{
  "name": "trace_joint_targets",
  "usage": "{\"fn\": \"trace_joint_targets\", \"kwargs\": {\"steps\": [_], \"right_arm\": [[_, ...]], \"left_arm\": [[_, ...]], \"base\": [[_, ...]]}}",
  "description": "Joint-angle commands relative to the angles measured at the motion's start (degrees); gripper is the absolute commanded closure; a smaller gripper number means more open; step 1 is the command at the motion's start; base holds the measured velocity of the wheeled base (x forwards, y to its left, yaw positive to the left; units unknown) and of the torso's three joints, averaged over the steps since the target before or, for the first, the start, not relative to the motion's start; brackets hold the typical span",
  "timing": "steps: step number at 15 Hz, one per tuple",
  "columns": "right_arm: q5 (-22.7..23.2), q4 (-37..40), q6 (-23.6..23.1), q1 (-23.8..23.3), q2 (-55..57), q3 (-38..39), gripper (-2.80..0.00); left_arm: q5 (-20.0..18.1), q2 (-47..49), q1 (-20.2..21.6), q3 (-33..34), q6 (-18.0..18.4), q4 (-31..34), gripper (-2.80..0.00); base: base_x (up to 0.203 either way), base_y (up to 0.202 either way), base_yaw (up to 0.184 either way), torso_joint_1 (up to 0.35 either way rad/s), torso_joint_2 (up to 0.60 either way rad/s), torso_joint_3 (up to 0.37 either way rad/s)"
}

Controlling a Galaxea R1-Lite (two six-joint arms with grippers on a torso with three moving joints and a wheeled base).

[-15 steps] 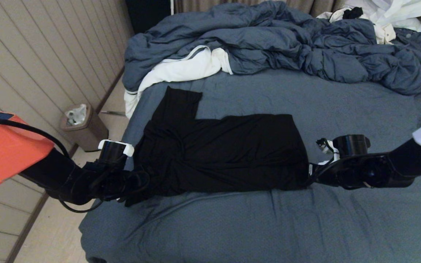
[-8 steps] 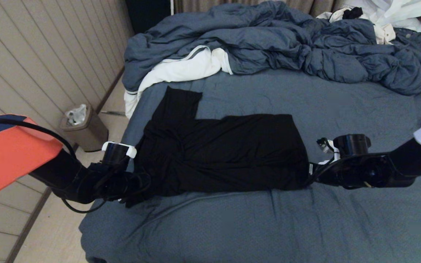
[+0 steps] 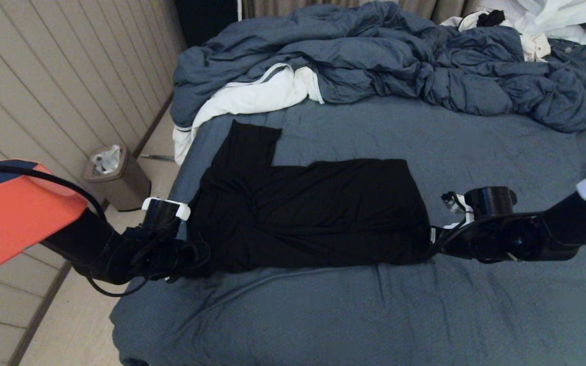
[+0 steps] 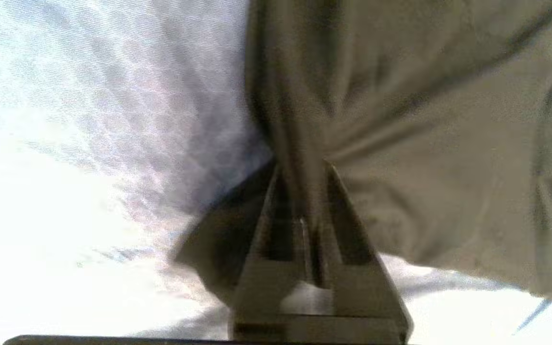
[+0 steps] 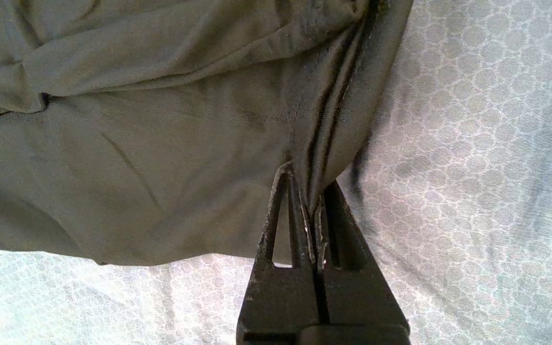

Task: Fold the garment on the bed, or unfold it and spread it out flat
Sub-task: Fold the black T-shirt

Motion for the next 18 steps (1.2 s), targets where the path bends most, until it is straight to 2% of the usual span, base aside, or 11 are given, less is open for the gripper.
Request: {"fn": "trace_joint_targets", "kwargs": {"steps": [1, 7, 10, 12, 14, 16, 18], "right_arm": [[0.1, -0.1, 0.1, 0.0, 0.2, -0.1, 0.0], [0.2, 0.0, -0.2, -0.3, 0.7, -1.0, 0.0], [0.3, 0.5, -0.1, -0.6, -0.1, -0.8, 0.0], [0.3, 1.1, -0.2, -0.6, -0.8, -0.1, 0.0], [0.5, 5.0, -1.1, -0.6, -3.1, 1.6, 0.0], [0.6, 9.4, -3.5, -0.9, -4.4, 2.1, 0.0], [0.6, 10.6, -4.4, -1.9, -5.1, 2.7, 0.0]], "left_arm": [[0.0, -0.3, -0.3, -0.2, -0.3, -0.2, 0.0], [0.1, -1.5, -0.9, 0.1, -0.3, -0.1, 0.0], [-0.1, -5.0, -0.4, 0.8, 0.8, 2.8, 0.0], [-2.6, -8.0, 1.3, 0.8, 3.3, 6.0, 0.0], [-6.2, -10.9, 2.9, 0.9, 5.0, 8.5, 0.0], [-6.7, -12.7, 3.1, 1.1, 6.8, 10.9, 0.0], [-6.8, -14.8, 3.1, 2.8, 7.3, 12.3, 0.0]], "base": [[0.0, 0.0, 0.0, 0.0, 0.0, 0.0], [0.0, 0.0, 0.0, 0.0, 0.0, 0.0], [0.0, 0.0, 0.0, 0.0, 0.0, 0.0], [0.0, 0.0, 0.0, 0.0, 0.0, 0.0], [0.0, 0.0, 0.0, 0.0, 0.0, 0.0], [0.0, 0.0, 0.0, 0.0, 0.0, 0.0], [0.0, 0.0, 0.0, 0.0, 0.0, 0.0]]}}
